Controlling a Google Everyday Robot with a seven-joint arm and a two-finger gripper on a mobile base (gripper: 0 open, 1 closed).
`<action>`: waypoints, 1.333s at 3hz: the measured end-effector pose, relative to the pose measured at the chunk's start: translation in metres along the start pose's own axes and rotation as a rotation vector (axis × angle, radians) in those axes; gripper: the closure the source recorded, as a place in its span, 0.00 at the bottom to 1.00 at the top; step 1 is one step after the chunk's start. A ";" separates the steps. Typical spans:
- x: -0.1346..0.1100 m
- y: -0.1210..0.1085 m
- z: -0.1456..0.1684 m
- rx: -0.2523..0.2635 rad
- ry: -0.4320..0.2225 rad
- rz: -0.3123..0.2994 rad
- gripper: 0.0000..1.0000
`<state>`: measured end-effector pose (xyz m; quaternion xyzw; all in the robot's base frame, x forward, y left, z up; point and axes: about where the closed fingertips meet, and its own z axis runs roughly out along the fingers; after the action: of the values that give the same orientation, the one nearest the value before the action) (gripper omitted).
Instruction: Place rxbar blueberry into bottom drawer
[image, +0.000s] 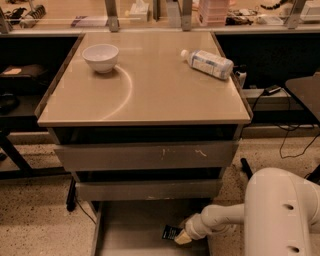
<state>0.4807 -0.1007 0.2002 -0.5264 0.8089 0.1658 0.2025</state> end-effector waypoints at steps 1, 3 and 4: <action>0.012 0.002 0.030 -0.004 -0.025 0.019 1.00; 0.028 -0.016 0.059 0.037 -0.115 0.122 1.00; 0.032 -0.025 0.067 0.053 -0.142 0.171 1.00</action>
Offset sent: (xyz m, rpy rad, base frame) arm 0.0141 -0.0011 -0.0761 0.1271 -0.0174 -0.1354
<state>0.5016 -0.1037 0.1251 -0.4369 0.8385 0.1980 0.2583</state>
